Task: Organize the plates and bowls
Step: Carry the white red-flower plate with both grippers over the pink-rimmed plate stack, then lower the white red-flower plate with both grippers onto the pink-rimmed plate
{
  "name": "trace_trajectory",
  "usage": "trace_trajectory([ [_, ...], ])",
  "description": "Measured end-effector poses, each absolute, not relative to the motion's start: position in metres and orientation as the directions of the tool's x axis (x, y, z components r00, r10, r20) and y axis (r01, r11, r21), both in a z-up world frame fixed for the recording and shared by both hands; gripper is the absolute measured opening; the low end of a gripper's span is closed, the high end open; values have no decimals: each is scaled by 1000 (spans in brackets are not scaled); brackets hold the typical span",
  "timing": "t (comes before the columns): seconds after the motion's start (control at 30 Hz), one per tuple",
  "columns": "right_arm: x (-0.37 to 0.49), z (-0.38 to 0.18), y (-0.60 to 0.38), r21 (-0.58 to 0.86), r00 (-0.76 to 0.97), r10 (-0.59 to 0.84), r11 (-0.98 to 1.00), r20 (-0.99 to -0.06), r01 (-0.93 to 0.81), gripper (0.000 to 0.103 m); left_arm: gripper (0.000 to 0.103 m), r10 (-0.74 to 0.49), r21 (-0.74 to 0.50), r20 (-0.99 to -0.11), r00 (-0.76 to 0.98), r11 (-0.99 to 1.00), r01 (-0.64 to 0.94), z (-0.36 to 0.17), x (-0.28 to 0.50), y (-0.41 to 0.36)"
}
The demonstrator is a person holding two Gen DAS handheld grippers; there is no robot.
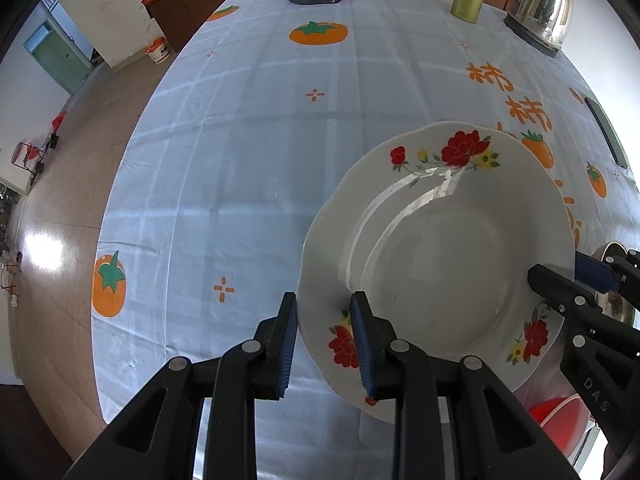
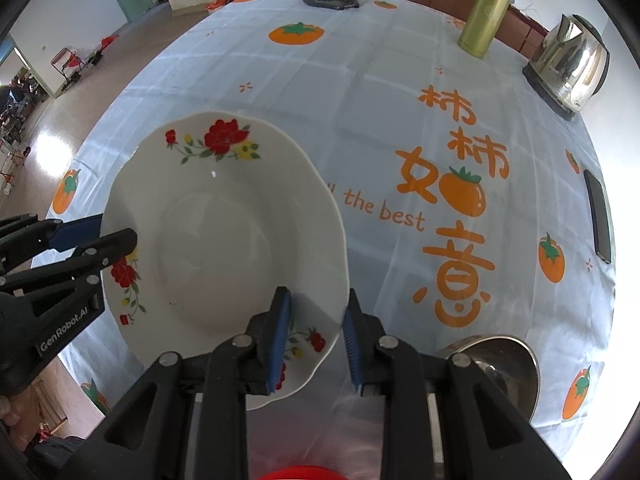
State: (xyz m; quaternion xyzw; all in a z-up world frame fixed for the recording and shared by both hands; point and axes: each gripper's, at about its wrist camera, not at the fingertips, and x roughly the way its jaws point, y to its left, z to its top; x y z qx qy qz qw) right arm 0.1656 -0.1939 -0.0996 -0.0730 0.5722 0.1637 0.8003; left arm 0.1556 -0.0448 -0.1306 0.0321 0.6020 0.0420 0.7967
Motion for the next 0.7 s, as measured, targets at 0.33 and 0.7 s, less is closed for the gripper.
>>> trace_trajectory([
  [0.33, 166, -101, -194, 67, 293, 173, 938, -940, -340, 27, 29, 96, 95, -961, 260, 995, -16, -133, 157, -46],
  [0.7, 170, -103, -194, 66, 288, 168, 941, -943, -333, 27, 29, 90, 91, -966, 241, 996, -5, -139, 162, -46],
])
